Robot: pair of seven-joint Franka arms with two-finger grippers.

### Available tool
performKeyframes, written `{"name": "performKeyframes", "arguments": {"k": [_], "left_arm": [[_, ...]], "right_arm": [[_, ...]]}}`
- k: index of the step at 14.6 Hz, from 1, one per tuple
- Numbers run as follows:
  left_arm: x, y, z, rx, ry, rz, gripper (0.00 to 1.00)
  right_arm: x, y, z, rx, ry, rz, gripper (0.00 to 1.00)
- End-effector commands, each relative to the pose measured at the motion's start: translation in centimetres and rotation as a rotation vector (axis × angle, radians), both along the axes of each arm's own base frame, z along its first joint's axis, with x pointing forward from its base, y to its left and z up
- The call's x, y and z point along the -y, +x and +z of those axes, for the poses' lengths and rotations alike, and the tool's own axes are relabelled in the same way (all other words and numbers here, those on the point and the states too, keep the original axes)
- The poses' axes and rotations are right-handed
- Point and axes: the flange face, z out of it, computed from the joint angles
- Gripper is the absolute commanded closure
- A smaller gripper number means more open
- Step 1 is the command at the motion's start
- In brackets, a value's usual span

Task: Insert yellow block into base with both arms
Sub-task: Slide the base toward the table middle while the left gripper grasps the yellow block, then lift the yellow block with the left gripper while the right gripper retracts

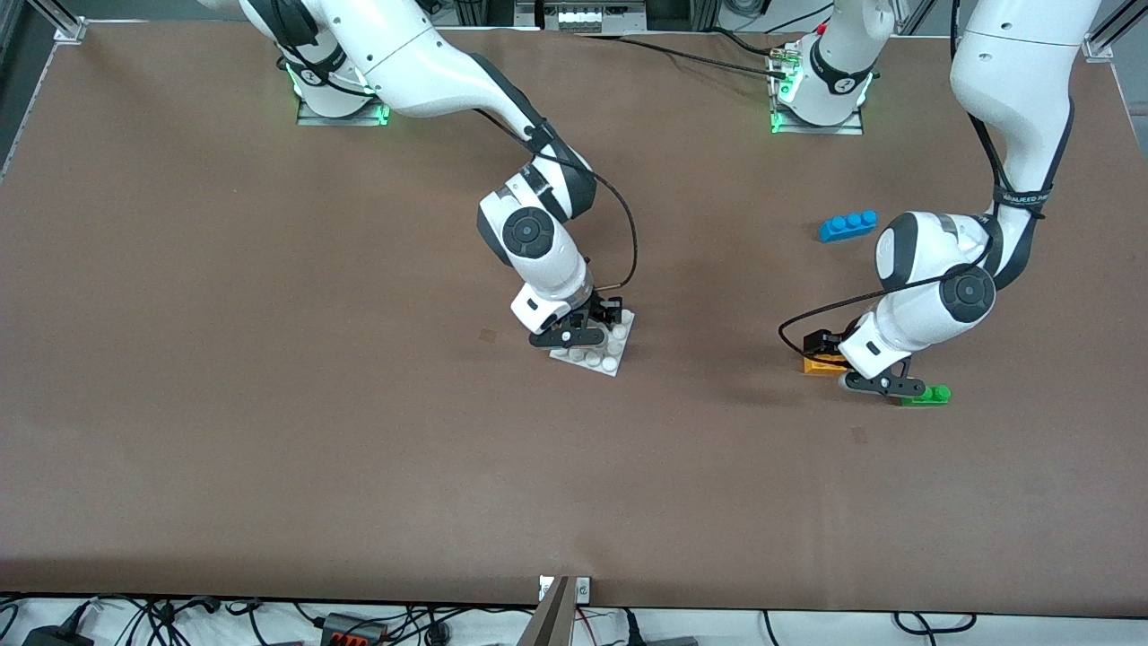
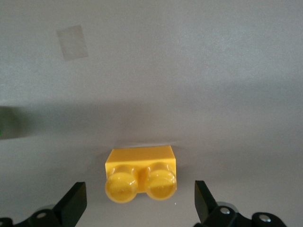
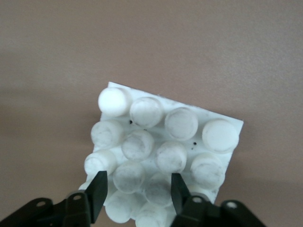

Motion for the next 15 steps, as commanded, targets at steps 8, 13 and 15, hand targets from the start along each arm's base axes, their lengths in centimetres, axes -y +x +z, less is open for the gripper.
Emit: {"name": "performKeyframes", "arguments": {"k": [8, 13, 15], "left_arm": [[0.1, 0.6, -1.6, 0.031, -0.011, -0.020, 0.00], [0.1, 0.6, -2.1, 0.031, -0.012, -0.019, 0.00], [0.1, 0.6, -2.1, 0.031, -0.012, -0.019, 0.00]], "right_arm": [[11.4, 6.2, 15.8, -0.021, -0.221, -0.001, 0.04], [25.5, 9.6, 24.0, -0.092, -0.301, 0.079, 0.00], [32.4, 10.2, 26.9, -0.140, -0.293, 0.110, 0.00]]}}
